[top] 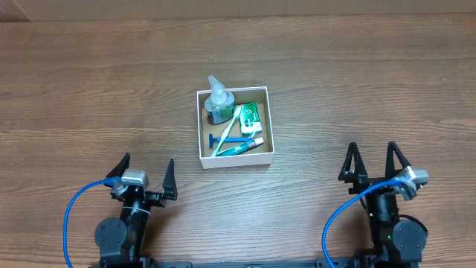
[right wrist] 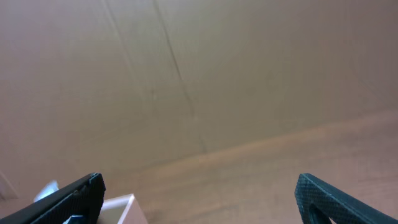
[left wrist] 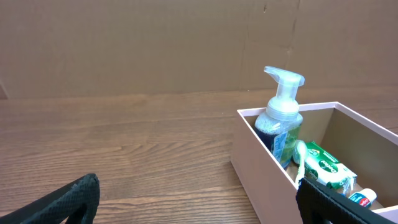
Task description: Pack container
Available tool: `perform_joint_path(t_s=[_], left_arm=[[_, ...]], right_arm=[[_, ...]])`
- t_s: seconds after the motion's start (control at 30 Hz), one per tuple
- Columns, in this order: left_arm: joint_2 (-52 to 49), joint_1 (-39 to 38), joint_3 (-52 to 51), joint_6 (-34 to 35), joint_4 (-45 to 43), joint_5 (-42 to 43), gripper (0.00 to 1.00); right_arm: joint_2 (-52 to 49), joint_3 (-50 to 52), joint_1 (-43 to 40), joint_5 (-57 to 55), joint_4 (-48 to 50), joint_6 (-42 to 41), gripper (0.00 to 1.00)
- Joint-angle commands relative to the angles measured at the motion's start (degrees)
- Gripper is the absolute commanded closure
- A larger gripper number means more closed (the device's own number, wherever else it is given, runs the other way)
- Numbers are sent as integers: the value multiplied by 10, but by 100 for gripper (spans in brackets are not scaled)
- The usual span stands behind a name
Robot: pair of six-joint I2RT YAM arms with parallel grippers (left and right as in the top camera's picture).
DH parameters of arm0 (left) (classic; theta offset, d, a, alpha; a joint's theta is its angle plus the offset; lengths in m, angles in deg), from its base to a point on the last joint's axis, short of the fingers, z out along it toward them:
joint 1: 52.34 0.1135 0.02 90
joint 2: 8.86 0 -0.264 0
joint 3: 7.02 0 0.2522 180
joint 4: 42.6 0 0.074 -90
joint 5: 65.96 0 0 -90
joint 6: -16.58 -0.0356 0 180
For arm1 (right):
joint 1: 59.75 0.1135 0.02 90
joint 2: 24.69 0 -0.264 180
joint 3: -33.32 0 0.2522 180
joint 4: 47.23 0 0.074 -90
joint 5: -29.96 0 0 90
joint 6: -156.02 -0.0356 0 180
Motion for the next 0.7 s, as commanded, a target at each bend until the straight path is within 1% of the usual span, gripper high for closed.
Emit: perform_joint_path(t_s=[0.0, 0.07, 0.13, 0.2, 0.33, 0.67], left_arm=[[6, -4, -2, -5, 1, -3, 0], [6, -4, -2, -5, 0, -3, 0], [6, -4, -2, -5, 0, -3, 0], [6, -4, -2, -5, 0, -3, 0], [6, -4, -2, -5, 1, -3, 0], [6, -4, -2, -5, 0, -3, 0]], right_arm=[[6, 32, 2, 3, -3, 4, 0], [6, 31, 7, 6, -31, 24, 0], [6, 31, 15, 16, -52, 82, 0], [6, 31, 15, 13, -71, 81, 0], [6, 31, 14, -8, -72, 81, 0], [6, 31, 13, -8, -72, 81, 0]])
